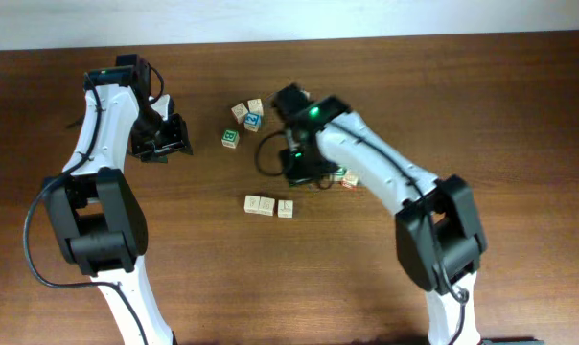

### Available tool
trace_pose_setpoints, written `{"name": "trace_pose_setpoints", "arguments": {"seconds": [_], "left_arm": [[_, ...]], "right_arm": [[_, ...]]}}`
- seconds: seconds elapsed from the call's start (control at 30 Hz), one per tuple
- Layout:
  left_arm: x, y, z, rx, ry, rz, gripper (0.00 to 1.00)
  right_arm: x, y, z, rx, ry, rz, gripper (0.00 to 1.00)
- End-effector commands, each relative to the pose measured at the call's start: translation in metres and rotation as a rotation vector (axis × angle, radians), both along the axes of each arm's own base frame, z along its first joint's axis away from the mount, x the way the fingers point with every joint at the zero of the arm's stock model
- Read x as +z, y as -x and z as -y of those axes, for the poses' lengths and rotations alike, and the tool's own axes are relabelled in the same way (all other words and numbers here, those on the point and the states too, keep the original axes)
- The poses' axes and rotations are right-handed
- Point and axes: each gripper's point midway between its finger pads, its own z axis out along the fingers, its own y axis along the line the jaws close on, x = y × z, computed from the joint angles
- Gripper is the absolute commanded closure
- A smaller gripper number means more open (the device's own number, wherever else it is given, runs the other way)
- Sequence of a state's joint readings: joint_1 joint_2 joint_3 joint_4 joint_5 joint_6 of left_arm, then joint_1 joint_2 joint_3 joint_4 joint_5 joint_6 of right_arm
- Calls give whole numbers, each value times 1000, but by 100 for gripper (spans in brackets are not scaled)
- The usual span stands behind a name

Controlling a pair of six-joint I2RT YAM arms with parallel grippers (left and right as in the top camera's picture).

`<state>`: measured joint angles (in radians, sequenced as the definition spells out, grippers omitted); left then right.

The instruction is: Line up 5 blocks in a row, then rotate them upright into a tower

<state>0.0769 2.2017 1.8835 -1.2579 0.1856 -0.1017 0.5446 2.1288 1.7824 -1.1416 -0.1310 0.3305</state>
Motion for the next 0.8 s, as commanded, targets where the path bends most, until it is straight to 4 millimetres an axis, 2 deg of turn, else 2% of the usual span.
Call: {"name": "trace_pose_setpoints", "arguments": {"seconds": [0.0, 0.03, 0.1, 0.27, 0.47, 0.77], "left_arm": [[-1, -5, 0, 9, 0, 6, 44], [-1, -4, 0, 9, 0, 6, 44], [-1, -5, 0, 9, 0, 6, 44], [-1, -4, 0, 9, 0, 4, 44], [-1, -4, 0, 9, 0, 5, 44], [-1, -4, 0, 9, 0, 4, 44]], "right_arm": [[-18, 27, 4, -70, -54, -145, 95], [-32, 42, 1, -56, -58, -186, 95], [-47, 59, -7, -30, -81, -223, 96], [-51, 72, -21, 13, -91, -228, 95], [-52, 66, -24, 22, -101, -199, 95], [-58, 48, -9, 43, -3, -98, 95]]}}
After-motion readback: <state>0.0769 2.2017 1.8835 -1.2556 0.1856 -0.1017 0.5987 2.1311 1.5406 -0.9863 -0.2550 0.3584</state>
